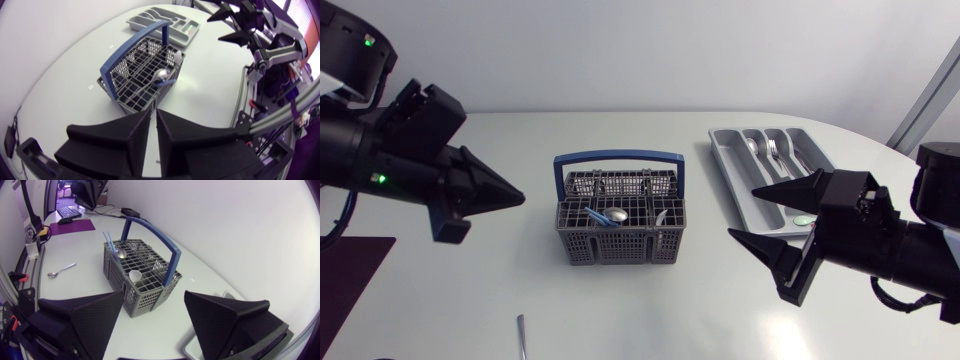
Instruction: Unload the cutlery basket into the drawer organizer.
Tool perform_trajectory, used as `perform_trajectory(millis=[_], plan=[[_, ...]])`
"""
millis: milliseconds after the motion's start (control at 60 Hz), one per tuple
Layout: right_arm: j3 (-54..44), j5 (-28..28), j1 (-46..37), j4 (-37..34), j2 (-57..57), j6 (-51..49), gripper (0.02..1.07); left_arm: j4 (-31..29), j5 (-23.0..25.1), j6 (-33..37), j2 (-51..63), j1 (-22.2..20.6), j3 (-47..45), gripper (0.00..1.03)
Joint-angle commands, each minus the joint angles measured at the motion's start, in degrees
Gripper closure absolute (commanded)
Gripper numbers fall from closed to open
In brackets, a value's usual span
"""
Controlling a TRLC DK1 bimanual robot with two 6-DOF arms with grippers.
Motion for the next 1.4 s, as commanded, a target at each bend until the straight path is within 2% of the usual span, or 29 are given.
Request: perform_trajectory(millis=[0, 133, 267, 367, 467, 500, 567, 683, 783, 967, 1267, 1383], plan=[[-1.82, 0.14, 0.32, -0.34, 1.07, -1.11, 0.20, -0.81, -0.44, 12.39, -0.76, 3.48, -2.83, 0.80], [-1.65, 0.14, 0.84, -0.25, 1.86, -1.11, 0.20, -1.42, -0.44, 26.18, -0.05, 7.52, -5.82, 0.78], [-1.65, 0.31, 1.20, -0.25, 3.27, -1.73, 0.20, -1.07, -0.36, 41.92, -0.05, 9.19, -10.65, 0.78], [-1.38, 0.31, 1.20, -0.07, 4.41, -1.81, 0.20, -0.72, -0.36, 51.85, -0.93, 9.02, -13.64, 0.78], [-1.03, 0.31, 1.20, 0.45, 5.73, -1.81, 0.20, -1.07, -0.71, 56.59, -0.93, 5.50, -16.10, 0.78], [-0.95, 0.23, 1.20, 0.63, 6.34, -1.81, 0.20, -1.42, -1.41, 57.56, -0.93, 4.18, -16.63, 0.77], [-0.86, 0.31, 1.20, 1.24, 7.31, -1.81, 0.20, -1.60, -3.43, 59.41, -1.02, 0.58, -18.30, 0.69], [-0.68, 0.31, 1.11, 1.95, 8.63, -1.81, 0.20, -1.42, -8.97, 61.78, -0.40, -6.19, -21.90, 0.60], [-0.51, 0.23, 1.11, 2.74, 10.12, -1.81, 0.20, -1.16, -12.40, 63.80, 0.56, -9.79, -23.93, 0.57], [-0.68, -0.21, 0.84, 5.29, 13.55, -1.73, 0.20, -1.25, -16.62, 67.23, 3.81, -13.13, -25.24, 0.54], [0.64, -1.79, -1.00, 7.31, 17.51, -1.55, 0.20, -0.90, -18.55, 68.28, 7.68, -19.02, -26.47, 0.51], [1.25, -2.76, -2.41, 7.13, 17.42, -1.64, 0.20, 0.95, -19.08, 68.28, 7.77, -21.13, -27.71, 0.51]])
